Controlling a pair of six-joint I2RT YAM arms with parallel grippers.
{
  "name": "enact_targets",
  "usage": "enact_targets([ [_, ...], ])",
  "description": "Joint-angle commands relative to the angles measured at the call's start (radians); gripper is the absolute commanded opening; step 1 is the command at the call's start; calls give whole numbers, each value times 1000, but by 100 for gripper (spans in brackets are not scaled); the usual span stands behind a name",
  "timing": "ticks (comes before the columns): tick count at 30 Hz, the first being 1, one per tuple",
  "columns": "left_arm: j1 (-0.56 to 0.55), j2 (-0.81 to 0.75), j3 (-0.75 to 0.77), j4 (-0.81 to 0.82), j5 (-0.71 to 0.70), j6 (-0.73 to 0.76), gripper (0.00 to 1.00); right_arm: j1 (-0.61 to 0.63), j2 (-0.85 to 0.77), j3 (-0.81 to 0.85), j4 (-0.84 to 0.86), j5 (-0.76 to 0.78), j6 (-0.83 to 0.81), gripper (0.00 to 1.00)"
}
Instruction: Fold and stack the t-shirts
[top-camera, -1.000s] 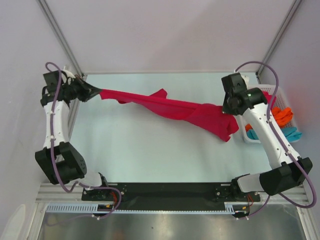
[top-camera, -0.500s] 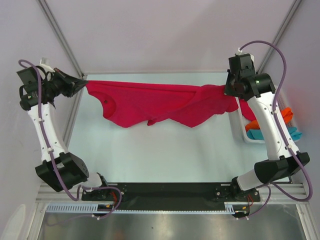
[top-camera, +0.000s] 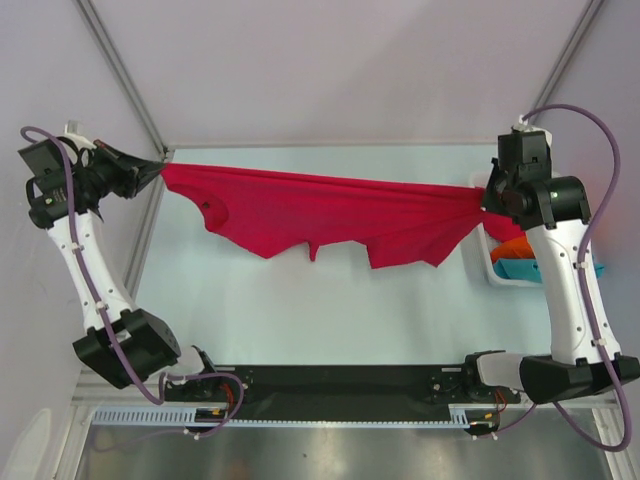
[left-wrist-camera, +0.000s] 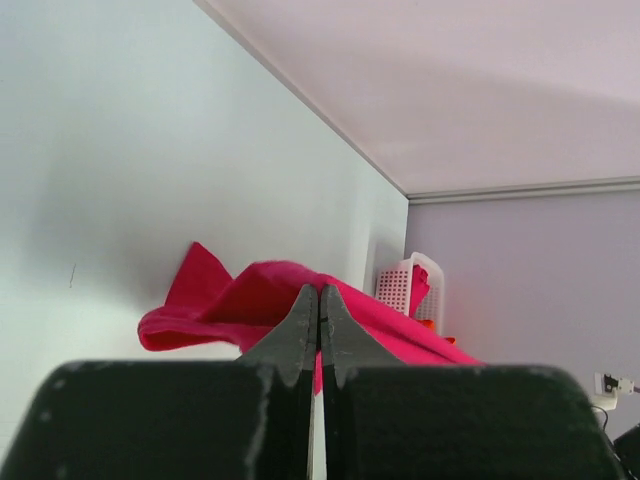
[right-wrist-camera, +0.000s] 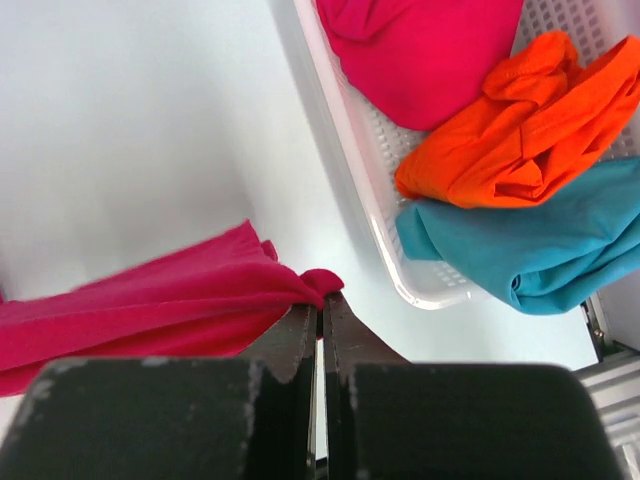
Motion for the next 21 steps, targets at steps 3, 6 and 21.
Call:
enact_targets([
  [3,34,-18,12,89,-38,-21,0,-37,-36,-45,-13,56,-29,0],
  [6,28,-12,-7,101,-26,-18,0,-37,-12,-42,3,8,-21,0],
  [21,-210,417,448,146,-37,-140,0,-49,522,418,120,-53,-47,0],
])
